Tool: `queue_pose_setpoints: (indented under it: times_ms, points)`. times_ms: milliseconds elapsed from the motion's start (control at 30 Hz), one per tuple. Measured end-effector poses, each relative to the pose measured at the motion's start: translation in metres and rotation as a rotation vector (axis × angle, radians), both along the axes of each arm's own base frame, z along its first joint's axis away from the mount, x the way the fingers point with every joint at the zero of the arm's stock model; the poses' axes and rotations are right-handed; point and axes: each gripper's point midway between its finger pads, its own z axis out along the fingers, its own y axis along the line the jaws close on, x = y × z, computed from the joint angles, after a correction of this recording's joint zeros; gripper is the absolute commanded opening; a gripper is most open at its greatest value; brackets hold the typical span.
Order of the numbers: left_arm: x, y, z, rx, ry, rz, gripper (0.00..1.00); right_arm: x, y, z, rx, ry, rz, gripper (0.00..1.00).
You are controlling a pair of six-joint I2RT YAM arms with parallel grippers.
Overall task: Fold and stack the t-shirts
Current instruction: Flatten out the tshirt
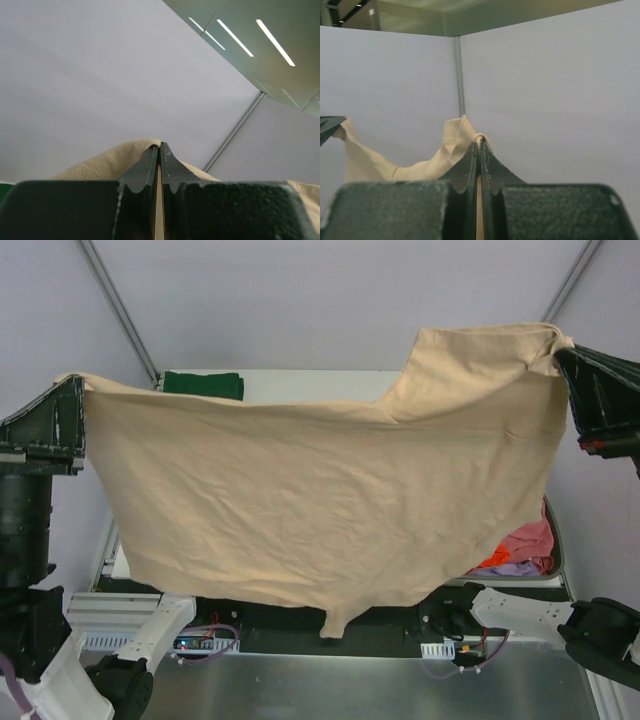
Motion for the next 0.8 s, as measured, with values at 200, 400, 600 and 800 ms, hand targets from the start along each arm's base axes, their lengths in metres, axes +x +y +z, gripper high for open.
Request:
queue_pose_setpoints:
  times_ms: [200, 400, 600, 800]
  points:
    - [0.088, 0.005, -0.034, 0.008, 0.178, 0.075, 0.0, 0.081, 0.018, -0.018, -0.053, 0.091, -0.289, 0.0]
    - [0.245, 0.021, -0.165, 0.073, 0.593, 0.25, 0.09, 0.227, 0.062, -0.126, -0.276, 0.297, -0.673, 0.01]
    - [0.383, 0.029, -0.396, 0.272, 1.135, 0.351, 0.99, 0.39, 0.097, -0.374, -0.637, 0.658, -0.876, 0.68]
    - [0.39, 0.031, -0.556, 0.421, 1.519, 0.328, 0.99, 0.43, 0.099, -0.573, -0.944, 0.93, -0.882, 0.96]
